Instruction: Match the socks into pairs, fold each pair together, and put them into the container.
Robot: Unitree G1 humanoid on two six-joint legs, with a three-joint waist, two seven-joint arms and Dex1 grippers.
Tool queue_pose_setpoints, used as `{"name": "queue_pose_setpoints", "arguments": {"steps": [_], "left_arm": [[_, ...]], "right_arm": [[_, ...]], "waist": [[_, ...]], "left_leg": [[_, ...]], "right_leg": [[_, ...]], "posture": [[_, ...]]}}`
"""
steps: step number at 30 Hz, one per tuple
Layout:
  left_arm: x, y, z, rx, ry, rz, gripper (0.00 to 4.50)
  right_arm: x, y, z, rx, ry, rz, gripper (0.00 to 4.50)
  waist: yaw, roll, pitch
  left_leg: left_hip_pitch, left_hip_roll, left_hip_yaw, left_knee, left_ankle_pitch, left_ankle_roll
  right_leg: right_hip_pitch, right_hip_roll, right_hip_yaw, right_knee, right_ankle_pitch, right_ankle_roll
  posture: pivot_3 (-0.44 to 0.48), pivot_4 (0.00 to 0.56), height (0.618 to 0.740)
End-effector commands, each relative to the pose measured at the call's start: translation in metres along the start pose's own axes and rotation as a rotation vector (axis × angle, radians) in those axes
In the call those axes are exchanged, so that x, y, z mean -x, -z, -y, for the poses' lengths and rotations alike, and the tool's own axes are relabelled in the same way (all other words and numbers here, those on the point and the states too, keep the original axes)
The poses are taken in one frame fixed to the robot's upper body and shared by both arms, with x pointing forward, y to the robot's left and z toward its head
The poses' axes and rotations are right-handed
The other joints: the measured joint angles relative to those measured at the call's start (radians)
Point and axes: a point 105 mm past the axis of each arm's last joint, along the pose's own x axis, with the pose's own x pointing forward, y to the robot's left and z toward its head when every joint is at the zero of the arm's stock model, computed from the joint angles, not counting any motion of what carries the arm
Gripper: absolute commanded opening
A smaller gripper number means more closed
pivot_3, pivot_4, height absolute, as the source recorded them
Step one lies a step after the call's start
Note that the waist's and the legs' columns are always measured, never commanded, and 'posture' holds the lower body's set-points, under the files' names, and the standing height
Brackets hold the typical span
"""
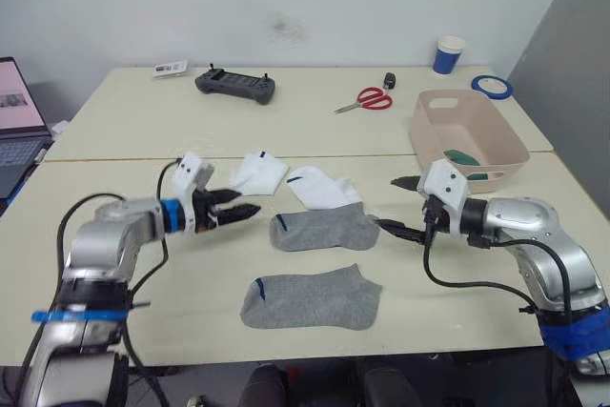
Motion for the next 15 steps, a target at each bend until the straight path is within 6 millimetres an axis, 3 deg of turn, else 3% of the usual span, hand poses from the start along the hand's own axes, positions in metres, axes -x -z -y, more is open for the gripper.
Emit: {"name": "queue_pose_setpoints", "arguments": {"steps": [1,7,12,15], "left_arm": [[0.008,-0.001,0.026,0.101,0.021,0.057,3.69],[-0.005,0.021,0.042,0.262,-0.045,0.071,3.69],[-0.019,0.028,0.046,0.315,-0.052,0.067,3.69],[-0.028,0.029,0.046,0.320,-0.052,0.064,3.12]], "right_arm": [[0.002,-0.010,-0.005,0.005,0.026,0.043,4.50],[0.002,-0.011,-0.026,-0.028,-0.049,0.041,4.50],[0.002,-0.013,-0.029,-0.047,-0.054,0.049,4.50],[0.001,-0.004,-0.027,-0.092,-0.026,0.011,4.50]], "waist": [[0.001,0.000,0.000],[0.009,0.000,0.000],[0.009,0.000,0.000],[0.009,-0.001,0.000]], "left_leg": [[0.000,0.000,0.000,0.000,0.000,0.000],[0.000,-0.001,-0.001,0.003,0.000,0.000],[0.000,-0.001,0.000,0.003,0.000,0.000],[0.000,-0.001,-0.001,0.003,0.000,0.000]], "right_leg": [[0.000,0.000,0.000,0.000,0.000,0.000],[0.002,0.000,0.000,0.000,0.000,0.000],[0.002,0.000,0.000,0.000,0.000,0.001],[0.002,0.000,0.000,-0.001,0.000,0.000]], "posture": [[0.000,0.150,0.740],[0.000,0.150,0.740],[0.000,0.150,0.740],[0.000,0.150,0.740]]}}
